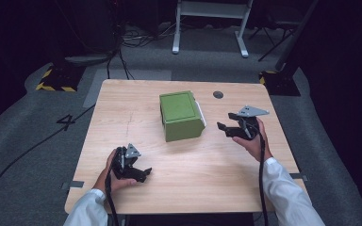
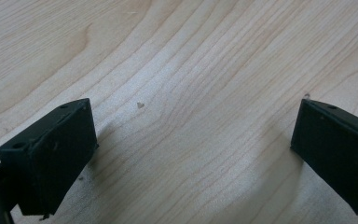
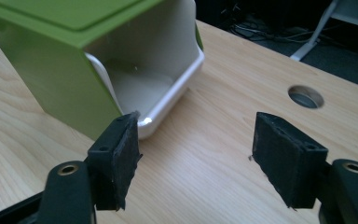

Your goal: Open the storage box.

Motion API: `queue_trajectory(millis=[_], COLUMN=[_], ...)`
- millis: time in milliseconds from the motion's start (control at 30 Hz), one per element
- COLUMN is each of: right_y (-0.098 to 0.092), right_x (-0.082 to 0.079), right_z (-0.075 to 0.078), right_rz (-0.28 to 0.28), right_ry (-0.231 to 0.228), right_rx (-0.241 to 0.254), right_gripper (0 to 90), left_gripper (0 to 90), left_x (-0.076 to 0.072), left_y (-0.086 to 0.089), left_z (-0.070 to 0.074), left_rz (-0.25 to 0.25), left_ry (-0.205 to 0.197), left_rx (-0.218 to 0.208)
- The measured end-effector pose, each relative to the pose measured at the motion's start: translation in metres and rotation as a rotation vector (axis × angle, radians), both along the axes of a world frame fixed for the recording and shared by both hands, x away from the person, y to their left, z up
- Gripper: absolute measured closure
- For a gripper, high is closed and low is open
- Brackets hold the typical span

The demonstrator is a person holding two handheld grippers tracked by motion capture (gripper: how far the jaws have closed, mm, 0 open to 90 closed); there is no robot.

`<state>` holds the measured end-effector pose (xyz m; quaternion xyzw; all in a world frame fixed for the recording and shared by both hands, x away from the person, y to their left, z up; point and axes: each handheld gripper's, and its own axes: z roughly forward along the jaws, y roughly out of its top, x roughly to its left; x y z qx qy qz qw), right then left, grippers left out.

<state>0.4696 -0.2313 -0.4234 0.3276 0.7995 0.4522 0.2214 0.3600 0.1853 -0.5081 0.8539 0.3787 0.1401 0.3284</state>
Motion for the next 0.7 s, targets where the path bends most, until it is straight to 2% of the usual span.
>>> queue_trajectory(millis=[333,600,700], right_y=[0.032,0.047,0.049], right_x=[0.016,0.026,0.033], right_z=[0.007,0.001,-0.002], right_rz=[0.012,0.005,0.011], right_ry=[0.005,0.018,0.044], right_rx=[0.024,0.010,0.020], right_gripper=[31.6,35.5,35.9], left_gripper=[0.3,0.3,0.4], left_x=[-0.001,-0.002,-0.002], left_y=[0.001,0.001,0.001], left_z=[0.000,0.000,0.000], left_rz=[-0.001,-0.005,-0.007], left_ry=[-0.001,-0.002,-0.001], left_rx=[0.001,0.000,0.000])
